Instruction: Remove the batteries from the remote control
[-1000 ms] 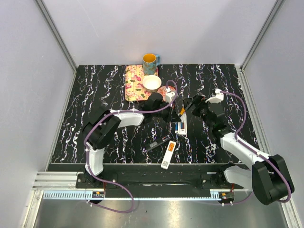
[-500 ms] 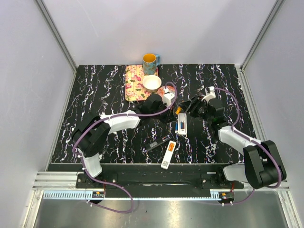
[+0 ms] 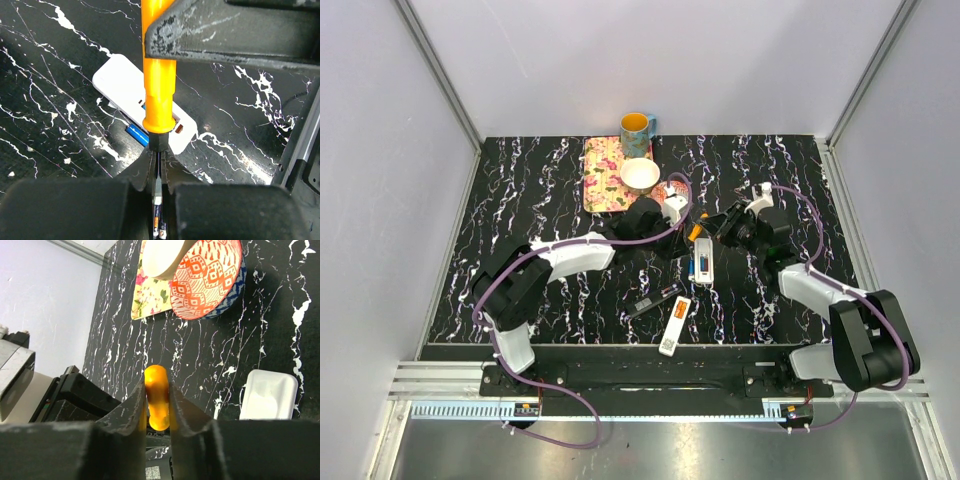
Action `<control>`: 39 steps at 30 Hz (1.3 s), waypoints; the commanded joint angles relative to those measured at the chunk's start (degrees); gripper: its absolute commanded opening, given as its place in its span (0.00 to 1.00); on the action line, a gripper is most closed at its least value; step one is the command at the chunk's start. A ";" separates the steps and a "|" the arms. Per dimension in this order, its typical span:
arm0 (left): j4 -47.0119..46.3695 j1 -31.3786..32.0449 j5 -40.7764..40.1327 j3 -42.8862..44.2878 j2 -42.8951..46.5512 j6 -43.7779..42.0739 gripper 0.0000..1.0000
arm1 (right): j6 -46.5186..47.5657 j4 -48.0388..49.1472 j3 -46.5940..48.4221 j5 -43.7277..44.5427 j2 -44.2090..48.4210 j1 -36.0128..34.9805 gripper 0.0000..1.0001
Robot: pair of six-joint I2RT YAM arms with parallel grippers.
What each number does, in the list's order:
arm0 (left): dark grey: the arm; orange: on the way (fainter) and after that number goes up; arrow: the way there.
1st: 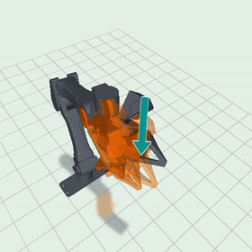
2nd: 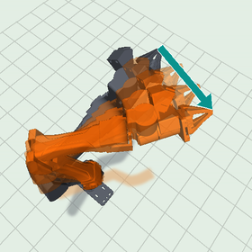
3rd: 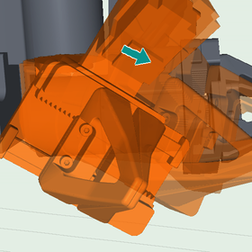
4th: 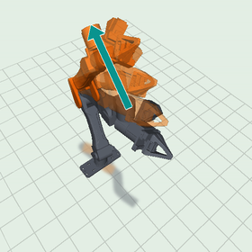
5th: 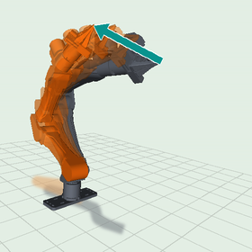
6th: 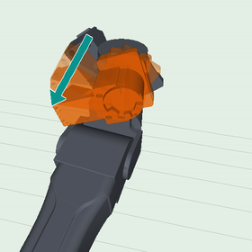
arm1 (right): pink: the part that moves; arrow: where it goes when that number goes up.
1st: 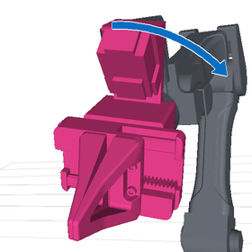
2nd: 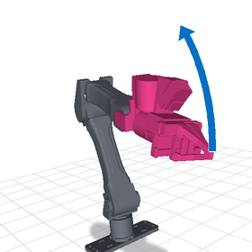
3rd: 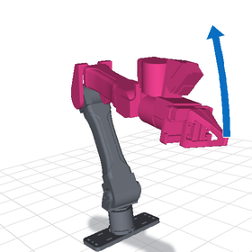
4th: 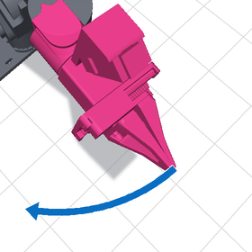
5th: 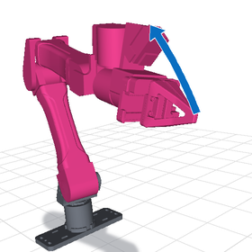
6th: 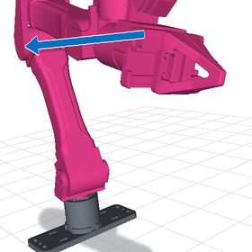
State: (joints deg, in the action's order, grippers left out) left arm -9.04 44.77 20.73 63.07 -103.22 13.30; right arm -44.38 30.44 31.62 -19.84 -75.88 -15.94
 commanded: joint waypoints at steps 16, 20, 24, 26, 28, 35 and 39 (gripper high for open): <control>-16.42 -3.28 8.17 -5.76 4.52 9.61 0.79 | 0.87 1.03 -1.29 6.37 3.36 0.83 0.00; -24.96 -6.45 14.59 -7.69 3.12 17.18 0.79 | 4.38 -0.98 -3.14 11.04 8.89 0.83 0.00; -32.17 -8.30 17.15 -7.62 -0.13 24.04 0.78 | 5.97 -5.12 -4.19 18.94 13.64 0.74 0.00; -31.40 -8.21 16.63 -6.56 -1.45 25.89 0.77 | 5.88 -6.52 -5.42 23.16 14.87 0.74 0.00; -32.00 -8.21 16.97 -5.42 -3.38 27.73 0.75 | 5.45 -7.23 -6.38 26.06 16.28 0.83 0.00; -32.36 -8.12 19.61 -0.76 -11.29 31.79 0.65 | 5.53 -5.83 -9.20 30.03 16.55 0.65 0.00; -29.82 -8.03 19.52 0.91 -13.67 31.79 0.62 | 6.24 -5.30 -9.73 31.52 15.50 -0.93 0.00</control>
State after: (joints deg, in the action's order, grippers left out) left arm -36.99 36.53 38.11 60.77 -115.42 43.48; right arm -39.53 23.55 22.02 7.38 -60.07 -15.51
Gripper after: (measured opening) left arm 0.633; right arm 0.058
